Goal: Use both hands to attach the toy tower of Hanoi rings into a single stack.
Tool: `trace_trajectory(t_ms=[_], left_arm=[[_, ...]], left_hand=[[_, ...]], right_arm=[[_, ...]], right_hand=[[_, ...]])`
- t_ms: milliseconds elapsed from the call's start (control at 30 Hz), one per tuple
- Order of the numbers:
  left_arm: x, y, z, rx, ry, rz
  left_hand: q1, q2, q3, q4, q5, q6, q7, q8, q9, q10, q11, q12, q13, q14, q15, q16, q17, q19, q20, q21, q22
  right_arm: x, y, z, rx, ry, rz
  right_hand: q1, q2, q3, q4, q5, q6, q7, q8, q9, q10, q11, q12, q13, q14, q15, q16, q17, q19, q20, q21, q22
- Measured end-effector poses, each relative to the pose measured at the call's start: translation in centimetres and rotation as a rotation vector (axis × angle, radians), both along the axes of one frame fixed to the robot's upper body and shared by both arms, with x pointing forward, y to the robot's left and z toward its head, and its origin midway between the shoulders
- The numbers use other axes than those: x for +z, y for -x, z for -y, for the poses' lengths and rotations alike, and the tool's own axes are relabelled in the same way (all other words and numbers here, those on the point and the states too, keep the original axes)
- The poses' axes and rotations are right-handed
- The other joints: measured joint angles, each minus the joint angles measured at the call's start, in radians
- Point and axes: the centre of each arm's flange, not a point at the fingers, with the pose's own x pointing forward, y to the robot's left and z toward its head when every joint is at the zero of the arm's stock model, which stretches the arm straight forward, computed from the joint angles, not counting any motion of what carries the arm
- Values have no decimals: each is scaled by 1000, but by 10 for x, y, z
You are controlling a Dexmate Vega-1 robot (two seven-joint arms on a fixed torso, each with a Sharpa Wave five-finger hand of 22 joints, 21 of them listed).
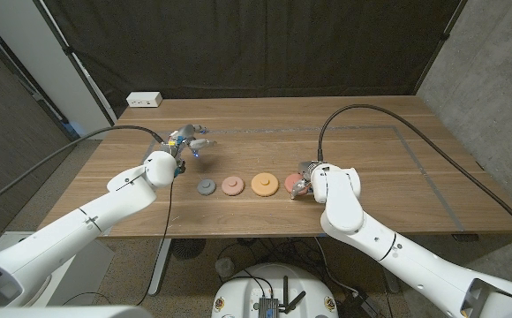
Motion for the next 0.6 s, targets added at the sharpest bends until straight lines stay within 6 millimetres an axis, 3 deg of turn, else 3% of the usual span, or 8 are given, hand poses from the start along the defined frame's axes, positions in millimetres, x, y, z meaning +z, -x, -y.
trace_trajectory(t_ms=[267, 433, 533, 600], left_arm=[[-2, 0, -1, 0, 3, -6], [-4, 0, -3, 0, 5, -9], [-5, 1, -3, 0, 5, -10], [-5, 1, -3, 0, 6, -10]], left_hand=[[0, 0, 0, 0, 4, 4, 4, 0, 0, 0, 0, 0, 0, 0, 0, 0, 0, 0, 0, 4, 0], [0, 0, 0, 0, 4, 4, 3, 0, 0, 0, 0, 0, 0, 0, 0, 0, -3, 0, 0, 4, -4], [0, 0, 0, 0, 4, 4, 3, 0, 0, 0, 0, 0, 0, 0, 0, 0, -3, 0, 0, 7, -4], [0, 0, 0, 0, 4, 4, 3, 0, 0, 0, 0, 0, 0, 0, 0, 0, -3, 0, 0, 7, -4]], right_arm=[[-2, 0, -2, 2, 4, -3], [-4, 1, -2, 7, 3, 11], [-6, 2, -2, 15, -4, 30], [-7, 3, -2, 19, -8, 42]], right_hand=[[6, 5, 0, 0, 4, 34, -9, 12, 0, 21, -3, 11, 2, 1, 0, 15, 1, 0, 0, 16, -2], [28, 27, 8, -8, 10, 88, -30, 27, 2, 54, 5, 32, 17, 65, -17, 69, 46, 21, -6, 55, -2], [36, 36, 20, -14, 12, 123, -47, 35, 2, 95, 4, 44, 32, 125, -30, 114, 113, 58, -14, 94, 8], [42, 41, 34, -16, 20, 132, -43, 43, 1, 123, -1, 47, 32, 166, -46, 144, 162, 89, -24, 122, 16]])
